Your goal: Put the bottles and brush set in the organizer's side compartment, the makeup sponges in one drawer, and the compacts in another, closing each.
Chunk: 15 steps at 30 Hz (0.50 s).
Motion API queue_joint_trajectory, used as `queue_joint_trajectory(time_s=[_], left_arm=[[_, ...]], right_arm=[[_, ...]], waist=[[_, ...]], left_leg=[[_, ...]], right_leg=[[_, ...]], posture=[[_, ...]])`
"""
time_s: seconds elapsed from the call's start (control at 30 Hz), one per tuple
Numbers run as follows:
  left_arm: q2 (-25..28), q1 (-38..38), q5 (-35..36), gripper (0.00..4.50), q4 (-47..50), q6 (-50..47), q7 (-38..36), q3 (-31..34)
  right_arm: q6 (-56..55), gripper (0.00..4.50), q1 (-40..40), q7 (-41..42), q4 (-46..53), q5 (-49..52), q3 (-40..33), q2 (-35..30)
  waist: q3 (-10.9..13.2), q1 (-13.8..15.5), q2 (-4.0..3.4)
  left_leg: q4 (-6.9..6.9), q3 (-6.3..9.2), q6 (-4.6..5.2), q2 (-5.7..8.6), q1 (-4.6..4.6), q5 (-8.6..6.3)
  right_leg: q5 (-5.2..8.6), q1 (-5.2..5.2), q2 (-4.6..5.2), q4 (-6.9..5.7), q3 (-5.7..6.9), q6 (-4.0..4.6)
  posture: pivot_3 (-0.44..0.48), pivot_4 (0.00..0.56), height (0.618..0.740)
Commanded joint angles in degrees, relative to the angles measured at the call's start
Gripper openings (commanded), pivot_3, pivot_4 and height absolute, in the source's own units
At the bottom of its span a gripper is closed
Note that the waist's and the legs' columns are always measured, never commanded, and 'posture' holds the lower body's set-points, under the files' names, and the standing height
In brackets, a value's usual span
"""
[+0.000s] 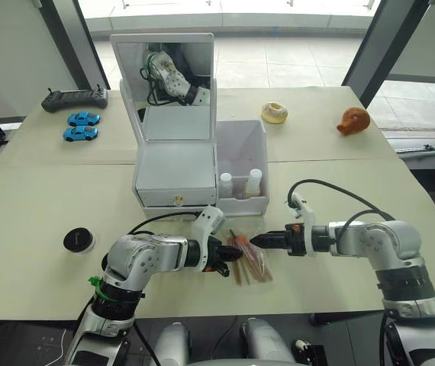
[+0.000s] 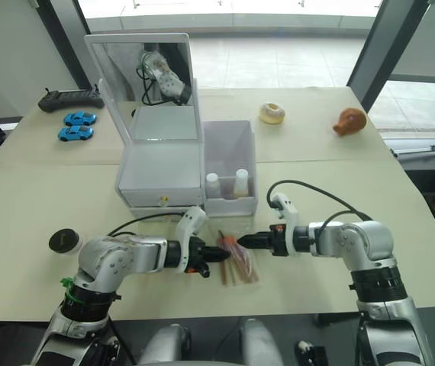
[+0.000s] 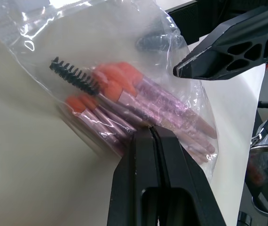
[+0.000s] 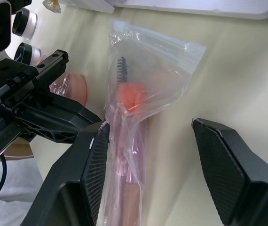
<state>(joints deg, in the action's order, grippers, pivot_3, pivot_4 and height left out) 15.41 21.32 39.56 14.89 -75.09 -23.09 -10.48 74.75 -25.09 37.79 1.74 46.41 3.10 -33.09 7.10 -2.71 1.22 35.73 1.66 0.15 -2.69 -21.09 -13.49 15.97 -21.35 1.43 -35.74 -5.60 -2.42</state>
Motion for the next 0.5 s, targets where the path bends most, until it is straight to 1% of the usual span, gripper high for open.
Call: queue_joint_trajectory(time_s=[0.03,0.17,0.3,0.43,0.5], left_arm=[[0.27,0.0,-2.33,0.0,-0.28,-0.24,1.73,-0.72],[0.61,-0.07,-2.76,0.0,-0.04,-0.18,1.84,-0.89],[-0.71,-0.2,-1.99,0.0,-1.48,-0.02,1.79,1.25],[0.35,0.44,-2.73,0.0,-1.66,-0.15,1.32,0.47],[0.45,0.31,-2.2,0.0,-1.37,-0.49,0.94,0.56]], right_arm=[[2.25,2.99,0.99,1.78,0.38,0.24,2.62,1.09],[2.52,2.99,1.68,4.44,-0.08,0.32,3.93,1.88],[2.73,2.99,1.64,6.95,-0.92,0.37,4.66,2.59],[2.27,2.99,2.08,9.67,-1.16,0.24,5.84,2.42],[1.92,2.99,2.36,10.14,-2.16,0.21,5.21,3.07]], waist=[[-0.01,-0.01,-0.01],[-0.01,0.01,0.0],[-0.01,-0.03,-0.01],[-0.01,0.02,0.0],[-0.01,0.01,0.0]], left_leg=[[0.0,0.0,0.0,0.0,0.0,0.0],[0.0,0.01,0.0,0.0,0.0,0.0],[-0.01,0.02,0.0,0.0,0.0,0.0],[0.0,0.02,0.0,0.0,-0.01,0.0],[-0.01,0.03,0.0,0.0,-0.01,0.0]], right_leg=[[0.0,0.0,0.0,0.0,0.0,0.0],[0.0,0.0,0.0,0.0,0.01,0.0],[0.0,-0.01,-0.01,0.0,0.01,0.0],[0.0,-0.01,0.0,0.0,0.02,0.0],[0.0,-0.01,0.0,0.0,0.02,0.0]], posture=[[0.0,0.15,0.74],[0.0,0.15,0.74],[0.0,0.15,0.74],[0.0,0.15,0.74],[0.0,0.15,0.74]])
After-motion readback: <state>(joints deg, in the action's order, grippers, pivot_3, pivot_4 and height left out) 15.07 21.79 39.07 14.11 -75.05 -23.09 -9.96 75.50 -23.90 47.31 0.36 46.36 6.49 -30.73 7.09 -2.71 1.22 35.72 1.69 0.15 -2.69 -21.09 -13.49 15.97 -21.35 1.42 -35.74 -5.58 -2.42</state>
